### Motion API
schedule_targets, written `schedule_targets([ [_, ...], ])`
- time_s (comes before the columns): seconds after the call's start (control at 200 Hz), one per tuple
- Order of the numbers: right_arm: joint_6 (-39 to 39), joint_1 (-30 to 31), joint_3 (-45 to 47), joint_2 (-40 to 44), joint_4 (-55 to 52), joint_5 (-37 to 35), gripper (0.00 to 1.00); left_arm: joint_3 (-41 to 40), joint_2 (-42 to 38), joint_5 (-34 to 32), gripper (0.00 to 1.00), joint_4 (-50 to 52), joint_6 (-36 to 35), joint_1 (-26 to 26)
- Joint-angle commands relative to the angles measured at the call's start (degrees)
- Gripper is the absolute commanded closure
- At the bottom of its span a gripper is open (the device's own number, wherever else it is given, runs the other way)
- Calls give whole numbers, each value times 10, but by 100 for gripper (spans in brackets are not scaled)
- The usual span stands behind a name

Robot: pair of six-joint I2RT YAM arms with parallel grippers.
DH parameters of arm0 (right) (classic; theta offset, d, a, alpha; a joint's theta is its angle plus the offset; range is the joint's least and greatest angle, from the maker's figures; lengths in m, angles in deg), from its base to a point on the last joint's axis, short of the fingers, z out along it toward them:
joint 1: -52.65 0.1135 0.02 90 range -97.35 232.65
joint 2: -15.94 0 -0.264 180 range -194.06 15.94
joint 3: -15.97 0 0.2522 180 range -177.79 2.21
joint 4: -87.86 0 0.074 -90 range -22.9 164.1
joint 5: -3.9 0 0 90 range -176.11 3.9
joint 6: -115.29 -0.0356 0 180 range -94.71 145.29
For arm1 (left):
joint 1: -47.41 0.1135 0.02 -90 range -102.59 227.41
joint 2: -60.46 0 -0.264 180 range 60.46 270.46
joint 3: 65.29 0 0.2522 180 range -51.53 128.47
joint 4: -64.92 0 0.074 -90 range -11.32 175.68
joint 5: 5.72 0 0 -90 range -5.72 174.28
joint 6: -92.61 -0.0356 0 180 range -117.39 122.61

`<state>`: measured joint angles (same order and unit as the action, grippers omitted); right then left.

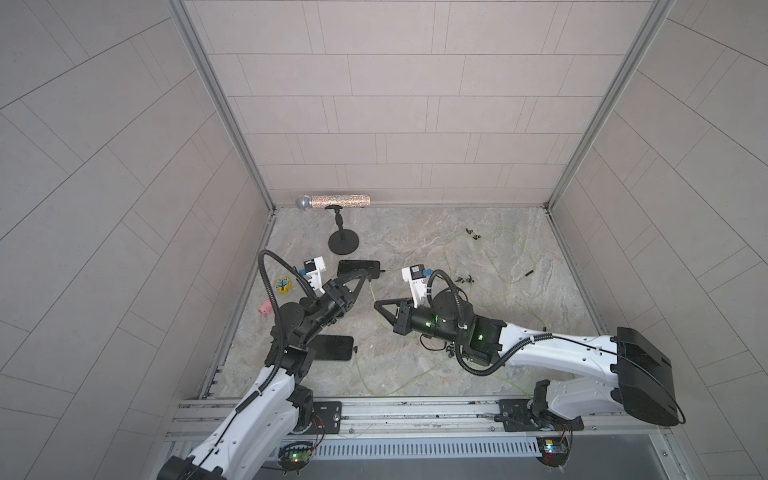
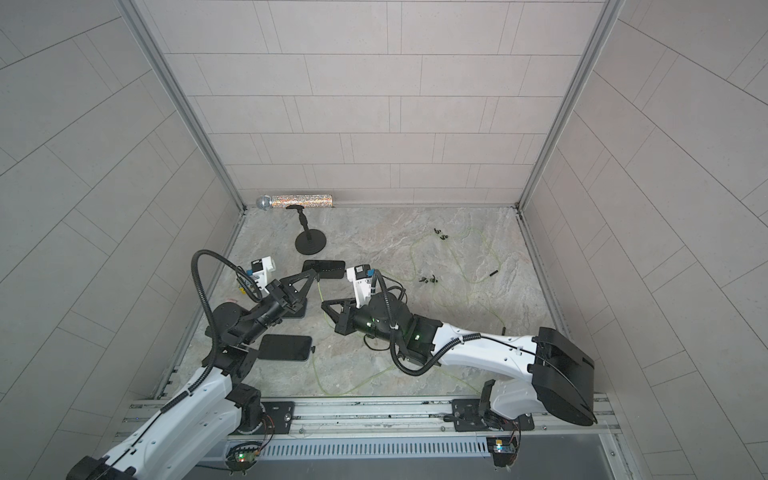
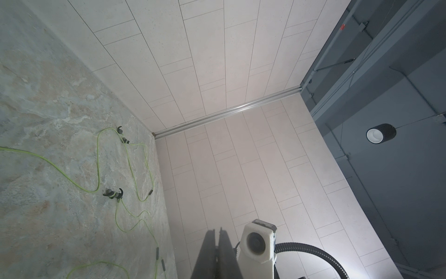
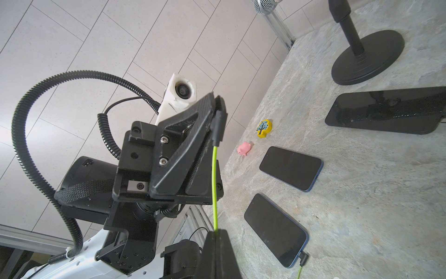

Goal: Plug wired earphones into phones
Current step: Pick up the wired earphone from the center of the board.

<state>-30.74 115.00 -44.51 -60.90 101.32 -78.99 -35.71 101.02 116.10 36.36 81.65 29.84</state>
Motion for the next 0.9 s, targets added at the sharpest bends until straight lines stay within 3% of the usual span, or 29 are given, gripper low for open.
schedule_targets([
  [0.0,-8,3,-9,-2,21,-4,100,-3,-11,3,100,-7,-8,-3],
  [0.06,-7,3,-10,-2,21,0,100,-2,-12,6,100,-6,-11,-3],
  [0.21,-2,0,4,15,13,-7,70,4,-23,17,100,19,-41,-3],
  [0.3,-3,-9,19,32,14,-11,59,2,-32,17,100,24,-56,-3],
  [0.585,-48,-72,24,57,38,49,57,5,-54,26,100,24,-90,-5],
  [0.896,-130,-81,-29,-12,120,121,58,6,-56,28,100,8,-100,-15],
])
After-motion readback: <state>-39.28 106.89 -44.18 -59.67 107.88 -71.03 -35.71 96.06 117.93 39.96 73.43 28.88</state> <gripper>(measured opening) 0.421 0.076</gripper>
